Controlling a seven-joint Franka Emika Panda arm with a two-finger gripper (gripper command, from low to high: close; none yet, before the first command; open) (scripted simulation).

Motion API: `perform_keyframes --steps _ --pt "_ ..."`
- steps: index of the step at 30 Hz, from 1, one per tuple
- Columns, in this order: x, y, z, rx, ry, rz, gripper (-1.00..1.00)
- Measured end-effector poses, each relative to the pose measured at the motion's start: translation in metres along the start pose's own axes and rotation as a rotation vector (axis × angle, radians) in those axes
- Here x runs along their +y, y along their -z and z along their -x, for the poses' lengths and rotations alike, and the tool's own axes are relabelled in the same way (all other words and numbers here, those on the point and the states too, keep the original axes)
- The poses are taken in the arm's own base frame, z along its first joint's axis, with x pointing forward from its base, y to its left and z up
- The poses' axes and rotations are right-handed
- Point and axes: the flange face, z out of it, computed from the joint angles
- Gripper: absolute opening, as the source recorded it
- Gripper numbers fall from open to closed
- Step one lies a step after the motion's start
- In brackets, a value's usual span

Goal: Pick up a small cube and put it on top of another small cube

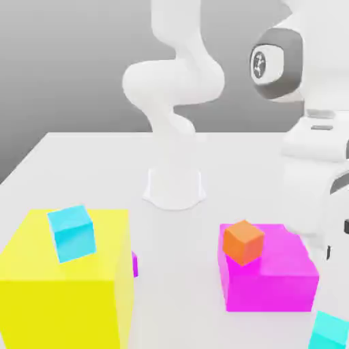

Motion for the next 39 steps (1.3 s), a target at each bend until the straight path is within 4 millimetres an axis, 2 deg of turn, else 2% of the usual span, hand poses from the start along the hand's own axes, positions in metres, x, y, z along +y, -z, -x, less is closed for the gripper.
perform_keyframes --steps 6,10,11,17,19,22,23,27,30,31,33,35,37,38,39 --pt "-0.038 -0.105 0.036 -0.137 0.18 0.017 0.0" --pt "-0.04 -0.166 0.049 -0.153 0.201 0.018 0.0" --pt "-0.04 -0.174 0.051 -0.154 0.202 0.018 -1.0" --pt "-0.04 -0.178 0.052 -0.155 0.203 0.018 -1.0" --pt "-0.041 -0.163 0.049 -0.155 0.203 0.018 -1.0" --pt "-0.04 -0.123 0.042 -0.155 0.199 0.019 -1.0" --pt "-0.026 -0.108 0.033 -0.153 0.159 0.03 -1.0" --pt "0.067 -0.042 -0.006 -0.14 -0.094 0.08 -1.0" --pt "0.14 0.007 -0.018 -0.133 -0.29 0.103 -1.0" --pt "0.171 0.025 -0.019 -0.131 -0.368 0.108 -1.0" --pt "0.242 0.065 -0.012 -0.128 -0.552 0.116 -1.0" --pt "0.3 0.104 0.004 -0.126 -0.715 0.116 -1.0" --pt "0.333 0.14 0.023 -0.126 -0.835 0.105 -1.0" --pt "0.343 0.146 0.031 -0.126 -0.873 0.1 -1.0" --pt "0.348 0.141 0.035 -0.127 -0.89 0.097 -1.0"
